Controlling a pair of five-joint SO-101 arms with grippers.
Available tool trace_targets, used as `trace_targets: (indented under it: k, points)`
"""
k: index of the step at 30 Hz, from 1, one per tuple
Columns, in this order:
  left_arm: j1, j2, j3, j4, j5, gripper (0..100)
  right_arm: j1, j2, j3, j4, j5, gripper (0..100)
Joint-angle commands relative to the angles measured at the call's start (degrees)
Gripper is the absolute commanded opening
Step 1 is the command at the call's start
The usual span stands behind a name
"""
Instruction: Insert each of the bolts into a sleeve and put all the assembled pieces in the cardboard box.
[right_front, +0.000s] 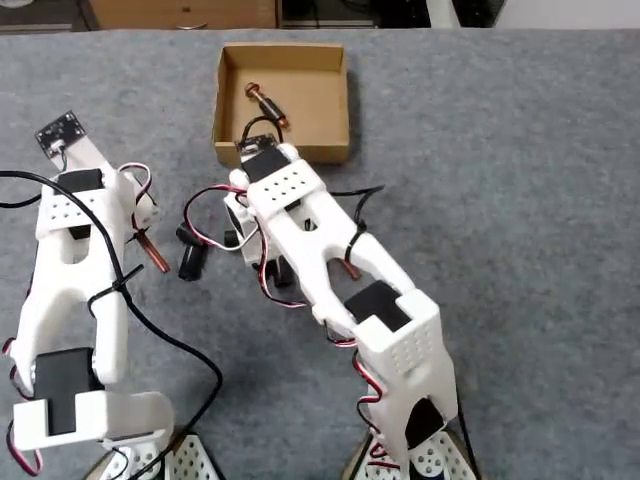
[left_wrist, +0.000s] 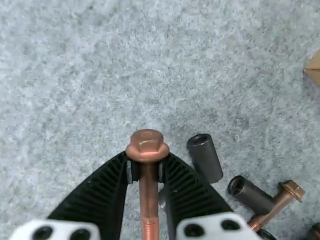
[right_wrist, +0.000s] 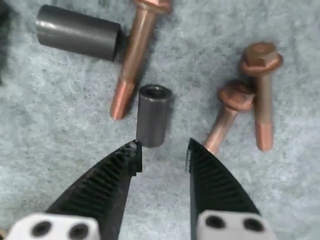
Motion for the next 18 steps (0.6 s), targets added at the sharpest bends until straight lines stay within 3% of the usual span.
trace_targets:
  k: [1, 8, 18]
  points:
    - [-0.88, -2.59, -0.44, -1.05, 0.35, 2, -1.45, -0.48, 0.75, -3.16, -0.79, 15.8]
    - [-0.97, -2.59, -0.53, -1.05, 0.26, 2, -1.27, -0.4, 5.93, -8.44, -0.79, 8.8]
    - [-0.97, -2.59, -0.53, -1.05, 0.26, 2, -0.92, -0.4, 11.38, -13.54, -0.62, 8.4]
